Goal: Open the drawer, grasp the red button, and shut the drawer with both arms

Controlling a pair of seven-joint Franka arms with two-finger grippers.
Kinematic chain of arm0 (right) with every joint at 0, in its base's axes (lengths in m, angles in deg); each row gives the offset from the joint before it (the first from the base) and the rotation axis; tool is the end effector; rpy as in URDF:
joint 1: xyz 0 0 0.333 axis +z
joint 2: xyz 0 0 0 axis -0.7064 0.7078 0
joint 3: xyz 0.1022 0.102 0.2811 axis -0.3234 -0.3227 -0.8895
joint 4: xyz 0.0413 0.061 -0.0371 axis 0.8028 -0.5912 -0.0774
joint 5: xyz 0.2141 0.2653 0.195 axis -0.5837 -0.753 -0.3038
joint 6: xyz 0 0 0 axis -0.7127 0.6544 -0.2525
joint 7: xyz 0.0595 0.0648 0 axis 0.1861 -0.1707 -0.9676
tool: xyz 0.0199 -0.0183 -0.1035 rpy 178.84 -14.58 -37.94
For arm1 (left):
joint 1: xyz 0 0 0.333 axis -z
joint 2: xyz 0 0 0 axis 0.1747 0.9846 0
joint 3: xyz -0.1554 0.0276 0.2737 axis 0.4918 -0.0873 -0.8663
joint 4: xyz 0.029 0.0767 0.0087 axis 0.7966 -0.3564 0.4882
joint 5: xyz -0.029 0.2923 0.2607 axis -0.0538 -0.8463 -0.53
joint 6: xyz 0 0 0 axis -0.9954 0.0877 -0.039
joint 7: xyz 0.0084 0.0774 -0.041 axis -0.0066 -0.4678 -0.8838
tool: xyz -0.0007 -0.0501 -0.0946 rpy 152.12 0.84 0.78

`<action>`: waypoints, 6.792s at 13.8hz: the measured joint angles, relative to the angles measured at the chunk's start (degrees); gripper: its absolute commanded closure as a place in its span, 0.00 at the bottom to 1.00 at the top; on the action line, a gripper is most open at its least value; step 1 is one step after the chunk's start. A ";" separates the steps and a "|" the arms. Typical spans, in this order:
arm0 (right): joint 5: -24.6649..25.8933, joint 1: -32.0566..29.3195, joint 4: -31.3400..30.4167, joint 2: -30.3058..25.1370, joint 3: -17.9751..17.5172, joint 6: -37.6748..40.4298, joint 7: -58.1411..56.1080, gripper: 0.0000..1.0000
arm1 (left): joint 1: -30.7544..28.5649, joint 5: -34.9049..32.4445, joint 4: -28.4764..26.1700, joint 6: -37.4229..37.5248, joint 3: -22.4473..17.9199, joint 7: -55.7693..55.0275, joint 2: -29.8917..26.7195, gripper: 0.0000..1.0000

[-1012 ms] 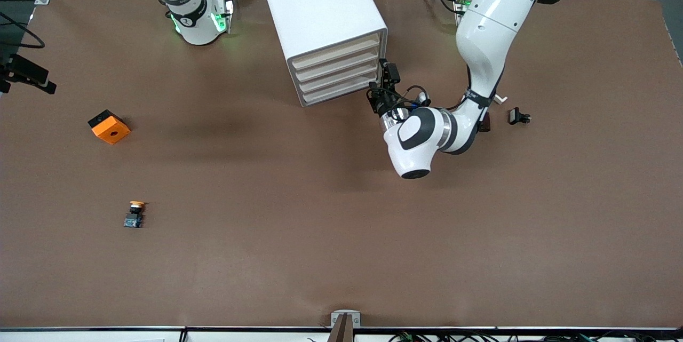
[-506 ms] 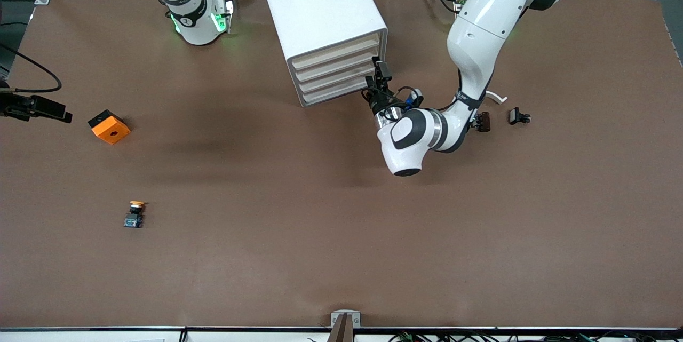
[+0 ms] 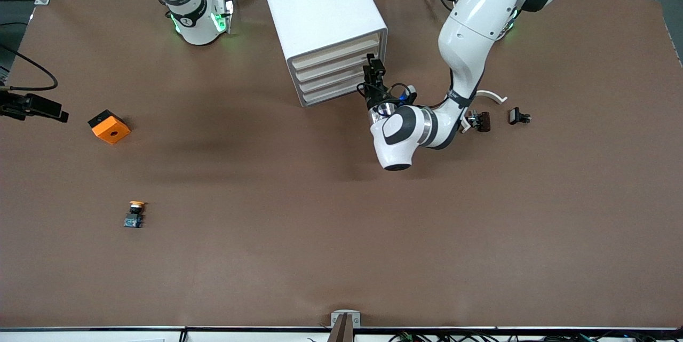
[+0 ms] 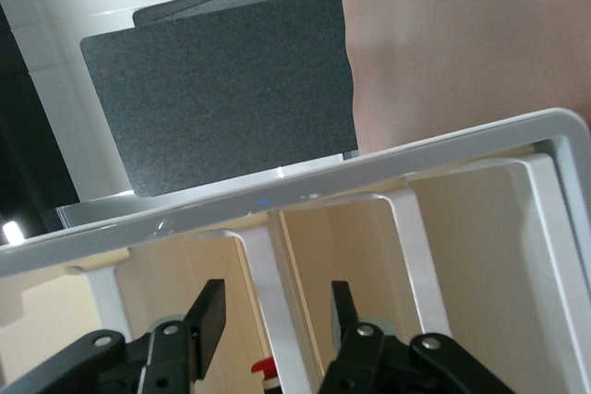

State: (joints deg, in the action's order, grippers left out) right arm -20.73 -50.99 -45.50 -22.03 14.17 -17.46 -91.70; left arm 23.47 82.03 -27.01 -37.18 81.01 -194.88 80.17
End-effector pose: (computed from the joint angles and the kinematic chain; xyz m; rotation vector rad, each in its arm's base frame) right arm 0.5666 -0.1014 0.5652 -3.1113 0.1177 0.1842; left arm 0.4112 -0.4276 0.1654 -1.3682 -1.3128 1.4202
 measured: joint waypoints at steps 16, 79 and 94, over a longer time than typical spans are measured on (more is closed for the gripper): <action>1.45 -1.04 0.00 0.00 -0.19 0.29 0.06 0.00 | 2.97 1.77 -1.07 1.21 0.04 -1.89 0.90 0.94; -6.86 60.01 -0.26 22.64 -1.46 -22.64 93.27 0.00 | -12.73 -14.60 16.40 -7.11 -1.65 52.56 -5.96 0.00; -6.86 60.30 -0.24 23.33 -1.48 -22.82 93.82 0.40 | -6.53 -34.18 14.18 -43.58 -0.42 60.50 -6.86 0.00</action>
State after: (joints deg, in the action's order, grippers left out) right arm -27.60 9.31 -45.75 1.29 12.69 -40.28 2.11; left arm 16.94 47.84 -12.84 -80.76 80.59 -134.38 73.31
